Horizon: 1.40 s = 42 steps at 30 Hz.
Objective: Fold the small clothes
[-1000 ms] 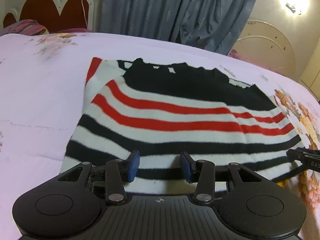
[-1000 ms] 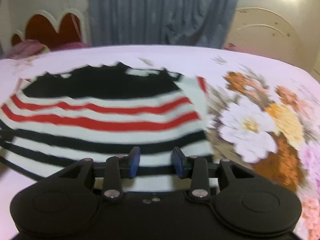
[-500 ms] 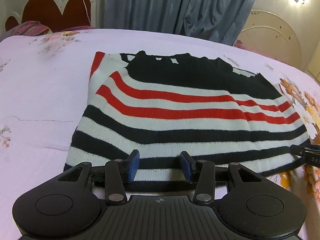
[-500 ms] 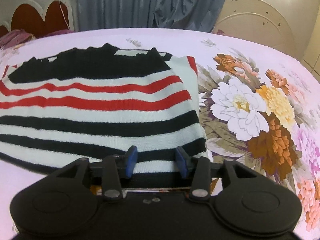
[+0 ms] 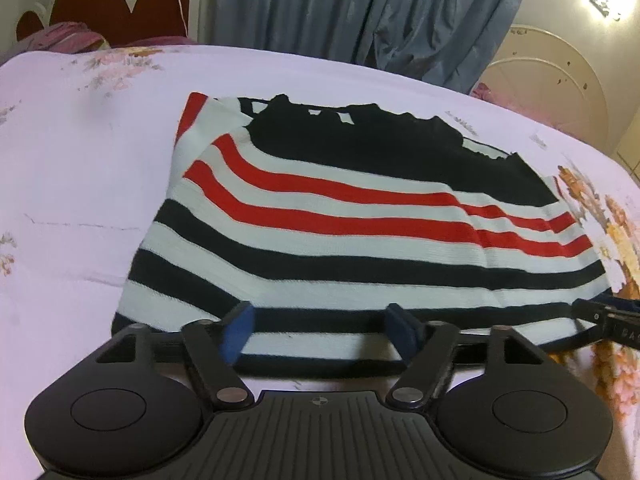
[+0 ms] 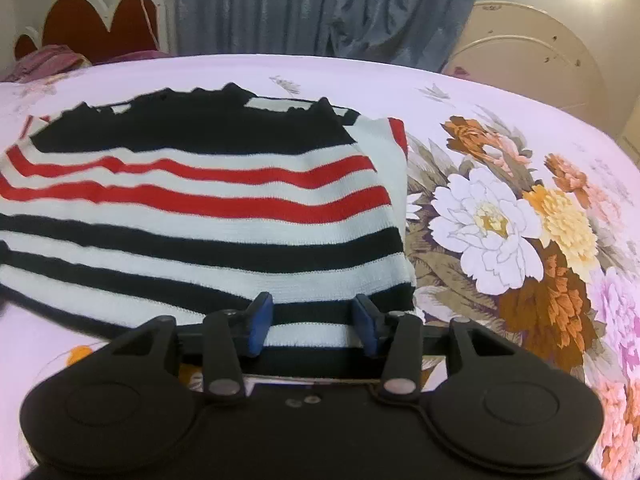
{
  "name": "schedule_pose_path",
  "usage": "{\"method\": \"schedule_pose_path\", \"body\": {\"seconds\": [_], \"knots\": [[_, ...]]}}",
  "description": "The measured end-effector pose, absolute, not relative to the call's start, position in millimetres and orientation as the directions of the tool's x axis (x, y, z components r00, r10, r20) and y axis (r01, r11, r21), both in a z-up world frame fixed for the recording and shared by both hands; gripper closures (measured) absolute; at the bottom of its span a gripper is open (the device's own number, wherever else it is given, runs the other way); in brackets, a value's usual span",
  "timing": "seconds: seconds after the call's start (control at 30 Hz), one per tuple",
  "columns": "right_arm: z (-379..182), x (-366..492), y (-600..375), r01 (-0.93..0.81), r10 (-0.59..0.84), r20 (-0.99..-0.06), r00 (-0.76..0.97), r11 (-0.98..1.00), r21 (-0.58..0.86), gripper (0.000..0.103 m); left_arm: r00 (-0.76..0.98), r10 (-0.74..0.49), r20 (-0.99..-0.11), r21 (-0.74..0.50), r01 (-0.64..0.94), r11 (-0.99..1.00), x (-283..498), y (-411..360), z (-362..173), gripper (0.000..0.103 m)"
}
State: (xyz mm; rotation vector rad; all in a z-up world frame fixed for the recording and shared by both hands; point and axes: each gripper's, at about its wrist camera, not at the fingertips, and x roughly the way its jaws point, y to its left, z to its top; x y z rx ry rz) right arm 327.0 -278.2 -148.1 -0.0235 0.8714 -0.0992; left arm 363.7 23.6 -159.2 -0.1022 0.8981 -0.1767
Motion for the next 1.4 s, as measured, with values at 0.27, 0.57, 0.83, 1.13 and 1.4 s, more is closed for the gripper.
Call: {"method": "schedule_pose_path", "body": {"seconds": [0.27, 0.57, 0.83, 1.13, 1.4], "knots": [[-119, 350, -248, -0.098, 0.092, -0.683, 0.725, 0.995, 0.030, 0.049, 0.619, -0.204, -0.758, -0.291, -0.042, 0.956, 344, 41, -152, 0.025], [-132, 379, -195, -0.194, 0.175, -0.675, 0.717, 0.980, 0.048, 0.049, 0.604, -0.244, -0.759, -0.480, -0.265, 0.836, 317, 79, -177, 0.024], [-146, 387, -185, -0.172, 0.130, -0.695, 0.707, 0.985, 0.009, 0.046, 0.725, -0.328, -0.606, -0.656, -0.222, 0.721, 344, 94, -201, 0.011], [-158, 398, -174, -0.152, 0.047, -0.720, 0.693, 0.985, -0.082, 0.044, 0.765, -0.332, -0.552, -0.704, -0.214, 0.677, 379, 98, -222, 0.070], [-162, 395, -168, -0.119, 0.009, -0.709, 0.705, 0.987, -0.106, 0.044, 0.792, -0.319, -0.521, -0.703, -0.187, 0.686, 381, 92, -215, 0.087]]}}
